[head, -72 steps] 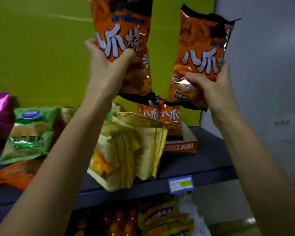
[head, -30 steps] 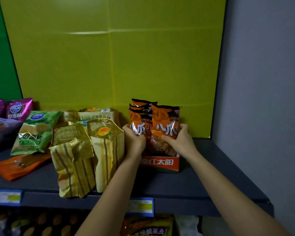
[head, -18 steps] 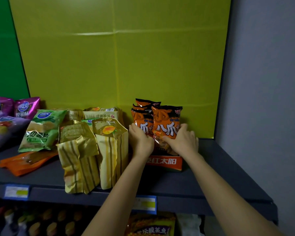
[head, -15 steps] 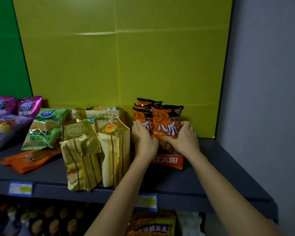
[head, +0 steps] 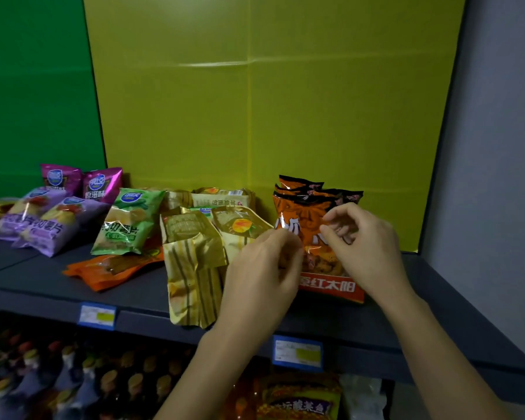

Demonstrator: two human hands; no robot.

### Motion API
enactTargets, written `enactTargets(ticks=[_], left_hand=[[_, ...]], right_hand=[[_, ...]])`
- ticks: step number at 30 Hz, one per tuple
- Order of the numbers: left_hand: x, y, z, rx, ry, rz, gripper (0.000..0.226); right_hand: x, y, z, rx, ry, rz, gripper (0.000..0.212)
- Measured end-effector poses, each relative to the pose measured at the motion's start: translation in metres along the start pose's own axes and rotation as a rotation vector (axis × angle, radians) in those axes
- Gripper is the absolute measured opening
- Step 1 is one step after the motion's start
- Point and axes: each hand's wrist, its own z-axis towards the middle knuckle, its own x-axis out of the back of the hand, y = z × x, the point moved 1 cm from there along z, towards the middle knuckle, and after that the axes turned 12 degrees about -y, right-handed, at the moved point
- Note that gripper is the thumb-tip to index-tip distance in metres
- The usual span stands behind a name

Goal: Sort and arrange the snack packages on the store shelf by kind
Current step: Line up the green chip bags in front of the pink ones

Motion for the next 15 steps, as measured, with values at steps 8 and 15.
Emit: enactTargets(ticks=[8,15], left_hand=[[0.105,-0.068,-0.043,0.076,0.171,-0.065,0.023],[0.193,-0.181,-0.080,0.322,0.161,0.079,0.025]], right_hand=[[-0.020,-0.080,-0.007,0.063,0.000,0.049,0.005],[-0.089,-0.175,-0.002,0.103,-0.024,0.152,0.005]])
